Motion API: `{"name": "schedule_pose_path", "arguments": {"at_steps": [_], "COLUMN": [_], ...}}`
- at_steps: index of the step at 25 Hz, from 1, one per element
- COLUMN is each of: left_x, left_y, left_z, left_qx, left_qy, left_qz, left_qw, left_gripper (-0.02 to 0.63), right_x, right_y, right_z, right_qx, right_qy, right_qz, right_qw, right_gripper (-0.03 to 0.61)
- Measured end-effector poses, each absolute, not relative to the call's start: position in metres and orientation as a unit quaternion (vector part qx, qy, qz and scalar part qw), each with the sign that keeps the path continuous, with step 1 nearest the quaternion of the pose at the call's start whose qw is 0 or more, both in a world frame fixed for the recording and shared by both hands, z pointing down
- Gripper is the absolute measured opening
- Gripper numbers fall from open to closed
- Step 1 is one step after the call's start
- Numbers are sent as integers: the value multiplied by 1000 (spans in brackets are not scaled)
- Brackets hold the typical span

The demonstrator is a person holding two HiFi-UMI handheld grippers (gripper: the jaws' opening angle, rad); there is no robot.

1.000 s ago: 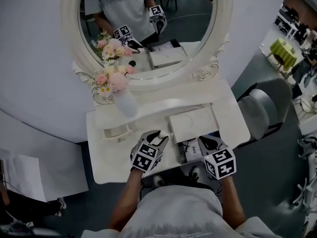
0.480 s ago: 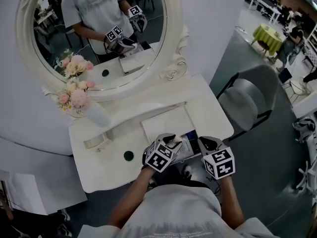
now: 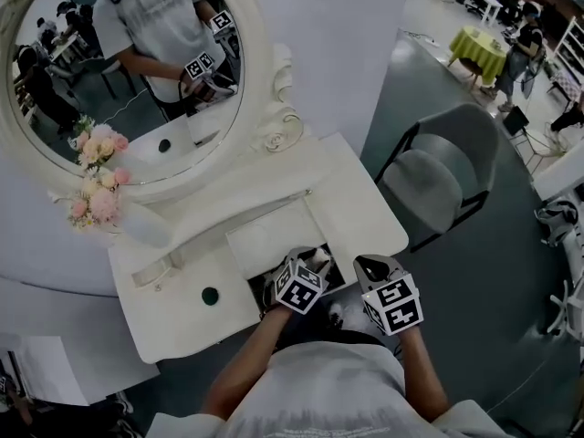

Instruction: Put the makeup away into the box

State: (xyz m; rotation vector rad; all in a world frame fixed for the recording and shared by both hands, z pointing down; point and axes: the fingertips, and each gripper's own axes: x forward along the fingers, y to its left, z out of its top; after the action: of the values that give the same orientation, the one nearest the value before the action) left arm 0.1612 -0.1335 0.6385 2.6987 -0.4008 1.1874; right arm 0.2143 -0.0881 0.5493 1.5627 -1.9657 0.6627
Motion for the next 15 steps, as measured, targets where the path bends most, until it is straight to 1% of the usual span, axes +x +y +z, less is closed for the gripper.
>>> {"name": "schedule_pose_path", "arguments": {"at_steps": [5, 9, 15], "left_x": [168, 161, 152], "left_y": [-135, -134, -126], "left_z": [642, 641, 639], "left_qx": [898, 894, 887], "left_qy": [-165, -182, -199], "left_qz": [403, 406, 414], "left_qw": [56, 48, 40], "left_gripper": [230, 252, 252], "right_x": [226, 231, 227], "right_y": [-85, -88, -96], "right_z": [555, 558, 561], "right_qx": [564, 553, 534], "right_qy": [-738, -746, -761], "right_qz": [247, 245, 240], "right_qw": [275, 279, 280], "right_gripper": [2, 2, 2]}}
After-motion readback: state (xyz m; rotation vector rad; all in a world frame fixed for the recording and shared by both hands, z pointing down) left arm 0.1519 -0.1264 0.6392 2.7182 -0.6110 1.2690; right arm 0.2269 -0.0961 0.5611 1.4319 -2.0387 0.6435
